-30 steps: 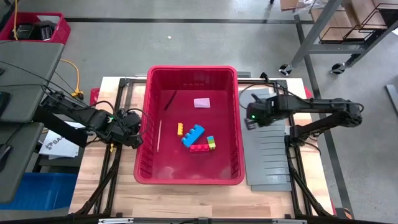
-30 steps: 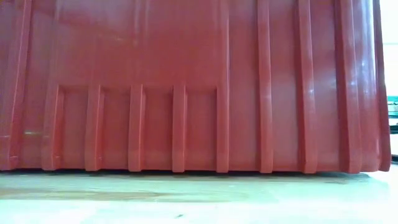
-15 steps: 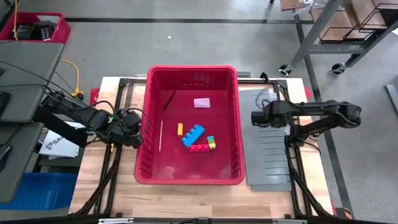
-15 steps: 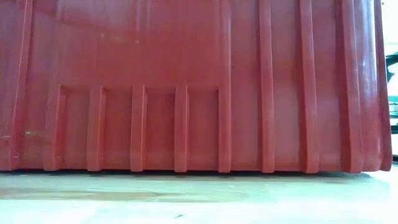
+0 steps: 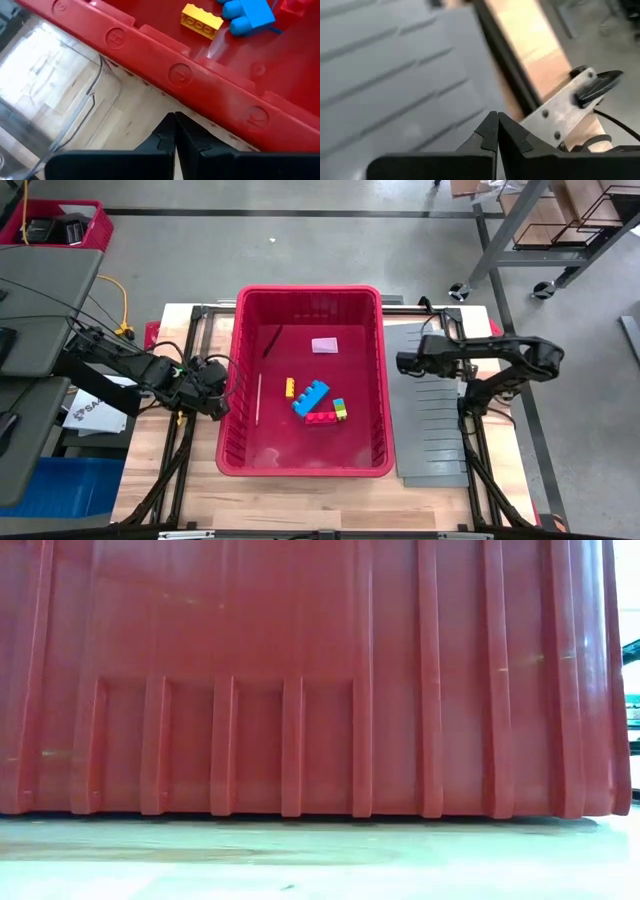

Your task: Sort Items/Unsort Items

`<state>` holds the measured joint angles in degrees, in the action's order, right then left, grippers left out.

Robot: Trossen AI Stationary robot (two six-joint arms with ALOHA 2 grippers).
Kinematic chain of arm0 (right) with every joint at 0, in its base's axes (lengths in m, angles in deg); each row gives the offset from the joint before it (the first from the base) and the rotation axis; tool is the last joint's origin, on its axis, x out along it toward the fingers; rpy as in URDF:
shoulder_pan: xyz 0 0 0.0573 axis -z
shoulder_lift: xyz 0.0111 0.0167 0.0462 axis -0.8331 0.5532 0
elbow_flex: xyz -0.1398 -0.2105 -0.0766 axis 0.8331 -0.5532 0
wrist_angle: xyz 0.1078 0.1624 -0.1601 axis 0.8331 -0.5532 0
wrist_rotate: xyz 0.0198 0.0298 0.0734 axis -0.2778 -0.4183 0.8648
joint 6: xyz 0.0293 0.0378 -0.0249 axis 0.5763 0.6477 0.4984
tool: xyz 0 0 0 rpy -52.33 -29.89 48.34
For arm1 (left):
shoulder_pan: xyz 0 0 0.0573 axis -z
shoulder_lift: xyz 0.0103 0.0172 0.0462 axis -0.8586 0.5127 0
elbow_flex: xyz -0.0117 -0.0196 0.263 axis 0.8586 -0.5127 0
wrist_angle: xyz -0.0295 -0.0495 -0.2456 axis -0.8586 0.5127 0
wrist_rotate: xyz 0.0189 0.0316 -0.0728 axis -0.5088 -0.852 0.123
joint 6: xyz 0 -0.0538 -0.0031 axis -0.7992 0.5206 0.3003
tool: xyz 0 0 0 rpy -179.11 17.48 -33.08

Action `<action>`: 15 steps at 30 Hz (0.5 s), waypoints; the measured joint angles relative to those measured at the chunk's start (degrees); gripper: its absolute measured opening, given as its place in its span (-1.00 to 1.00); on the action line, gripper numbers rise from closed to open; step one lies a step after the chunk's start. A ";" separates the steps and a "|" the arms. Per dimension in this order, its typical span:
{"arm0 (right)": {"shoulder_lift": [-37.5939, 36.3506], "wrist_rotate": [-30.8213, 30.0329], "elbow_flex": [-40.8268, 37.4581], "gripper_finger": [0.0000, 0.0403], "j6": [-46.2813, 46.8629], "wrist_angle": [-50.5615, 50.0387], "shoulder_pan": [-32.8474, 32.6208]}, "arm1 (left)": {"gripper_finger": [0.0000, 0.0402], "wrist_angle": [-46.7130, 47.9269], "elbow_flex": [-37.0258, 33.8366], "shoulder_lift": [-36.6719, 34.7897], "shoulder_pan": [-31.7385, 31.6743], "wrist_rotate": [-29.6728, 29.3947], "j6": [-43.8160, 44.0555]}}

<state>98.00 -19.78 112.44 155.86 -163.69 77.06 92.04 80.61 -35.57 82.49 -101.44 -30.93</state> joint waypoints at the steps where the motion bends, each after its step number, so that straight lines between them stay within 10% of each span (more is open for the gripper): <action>1: 0.54 -1.23 0.03 -1.00 2.58 -0.79 0.34 | -1.00 0.01 0.00 -0.02 0.00 0.04 -0.88; 15: 10.84 -4.85 0.07 -1.00 5.73 -1.68 18.89 | -1.00 -0.01 0.00 -0.02 0.00 2.39 -5.94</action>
<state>108.84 -24.64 112.51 161.60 -165.37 95.95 92.04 80.61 -35.58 82.49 -99.05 -36.87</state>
